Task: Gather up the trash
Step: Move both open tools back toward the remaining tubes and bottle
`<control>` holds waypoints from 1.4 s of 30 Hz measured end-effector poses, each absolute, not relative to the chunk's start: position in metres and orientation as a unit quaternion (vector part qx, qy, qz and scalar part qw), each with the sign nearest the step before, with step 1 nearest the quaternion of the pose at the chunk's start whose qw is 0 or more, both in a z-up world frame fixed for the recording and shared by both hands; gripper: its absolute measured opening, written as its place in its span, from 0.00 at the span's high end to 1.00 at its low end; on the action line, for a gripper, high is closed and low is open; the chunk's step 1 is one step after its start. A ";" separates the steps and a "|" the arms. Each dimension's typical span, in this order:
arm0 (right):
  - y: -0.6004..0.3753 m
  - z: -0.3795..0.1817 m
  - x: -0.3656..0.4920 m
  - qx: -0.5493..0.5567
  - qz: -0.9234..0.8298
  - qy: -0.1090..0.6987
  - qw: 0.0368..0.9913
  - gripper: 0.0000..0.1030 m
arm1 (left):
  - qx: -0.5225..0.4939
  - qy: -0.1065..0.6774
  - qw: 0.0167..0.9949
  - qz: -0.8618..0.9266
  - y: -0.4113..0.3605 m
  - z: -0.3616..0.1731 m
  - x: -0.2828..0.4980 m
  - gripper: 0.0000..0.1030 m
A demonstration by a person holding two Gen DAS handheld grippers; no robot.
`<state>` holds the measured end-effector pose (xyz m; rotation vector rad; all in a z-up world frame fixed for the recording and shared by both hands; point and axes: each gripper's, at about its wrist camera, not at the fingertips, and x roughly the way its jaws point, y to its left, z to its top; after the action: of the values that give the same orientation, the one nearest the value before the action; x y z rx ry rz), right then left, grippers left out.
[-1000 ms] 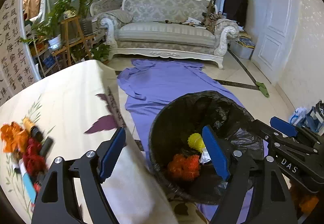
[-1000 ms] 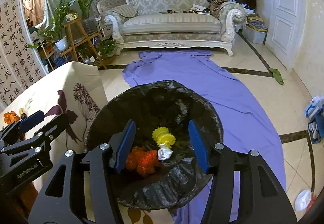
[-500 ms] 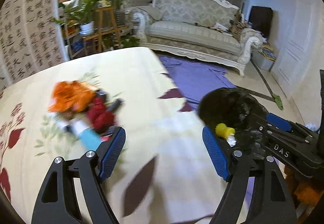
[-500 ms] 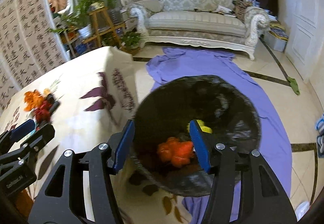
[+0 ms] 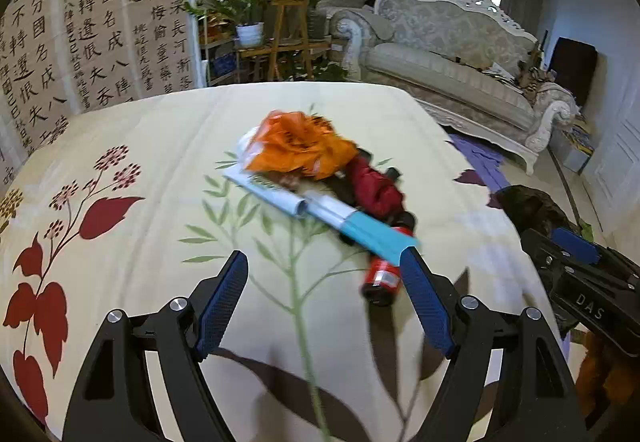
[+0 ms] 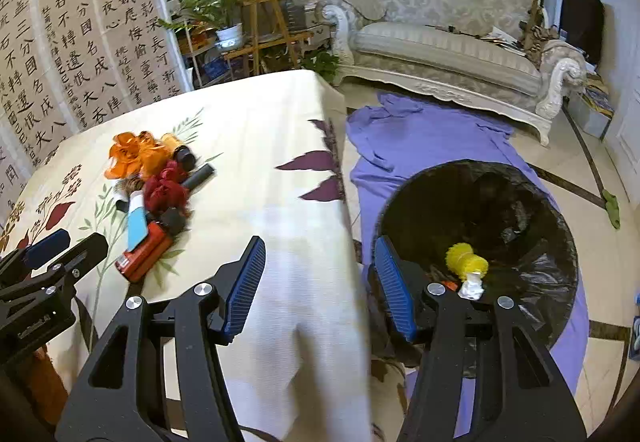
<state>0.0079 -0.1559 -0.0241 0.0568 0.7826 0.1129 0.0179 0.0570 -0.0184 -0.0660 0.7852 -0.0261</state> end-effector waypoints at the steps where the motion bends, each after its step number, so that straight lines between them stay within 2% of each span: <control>1: -0.152 -0.024 0.008 0.026 0.059 0.382 0.922 0.46 | -0.034 0.383 0.923 -0.010 0.060 -0.019 0.018 0.26; 21: -0.110 -0.028 0.012 0.006 0.105 0.397 0.912 0.46 | -0.035 0.398 0.916 0.033 0.098 -0.033 0.016 0.26; 25: -0.090 -0.025 0.011 0.000 0.125 0.394 0.911 0.39 | -0.046 0.402 0.913 0.045 0.114 -0.033 0.013 0.26; 42: -0.042 -0.038 0.018 -0.040 0.145 0.417 0.896 0.39 | -0.066 0.400 0.912 0.054 0.137 -0.032 0.006 0.26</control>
<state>0.0184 -0.0422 -0.0382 -0.0837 0.8651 0.3001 0.0059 0.1367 -0.0323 -0.1351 0.8249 0.1105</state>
